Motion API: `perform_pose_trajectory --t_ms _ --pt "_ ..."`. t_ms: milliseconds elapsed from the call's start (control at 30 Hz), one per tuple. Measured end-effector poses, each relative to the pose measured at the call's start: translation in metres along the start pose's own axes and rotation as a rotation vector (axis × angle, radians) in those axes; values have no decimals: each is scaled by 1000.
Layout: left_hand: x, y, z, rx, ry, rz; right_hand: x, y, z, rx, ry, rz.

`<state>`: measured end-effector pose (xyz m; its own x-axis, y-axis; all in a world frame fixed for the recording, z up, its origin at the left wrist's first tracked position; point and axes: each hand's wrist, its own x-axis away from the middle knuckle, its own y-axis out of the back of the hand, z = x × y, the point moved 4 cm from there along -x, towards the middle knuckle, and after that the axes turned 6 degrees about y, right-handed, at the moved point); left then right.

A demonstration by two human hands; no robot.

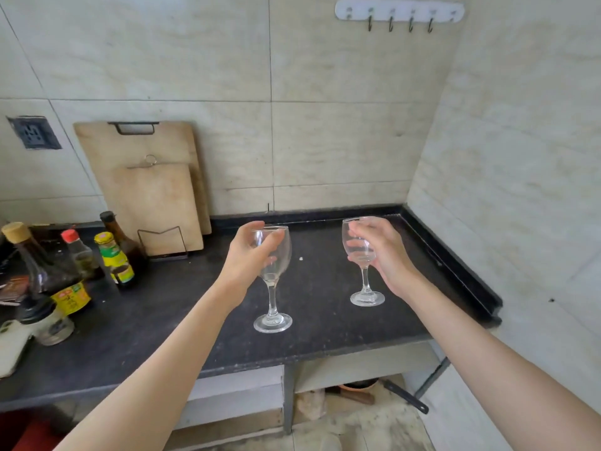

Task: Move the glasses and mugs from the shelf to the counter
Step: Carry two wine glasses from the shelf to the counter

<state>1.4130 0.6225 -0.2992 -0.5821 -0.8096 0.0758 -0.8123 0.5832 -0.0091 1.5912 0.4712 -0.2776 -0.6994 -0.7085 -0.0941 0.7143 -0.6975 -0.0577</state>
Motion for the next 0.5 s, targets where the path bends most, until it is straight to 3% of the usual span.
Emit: perform_pose_trajectory --t_ms 267,500 --pt "-161 -37 35 -102 106 -164 -178 8 -69 138 -71 111" --pt "-276 -67 74 -209 182 -179 -292 16 -142 353 -106 222"
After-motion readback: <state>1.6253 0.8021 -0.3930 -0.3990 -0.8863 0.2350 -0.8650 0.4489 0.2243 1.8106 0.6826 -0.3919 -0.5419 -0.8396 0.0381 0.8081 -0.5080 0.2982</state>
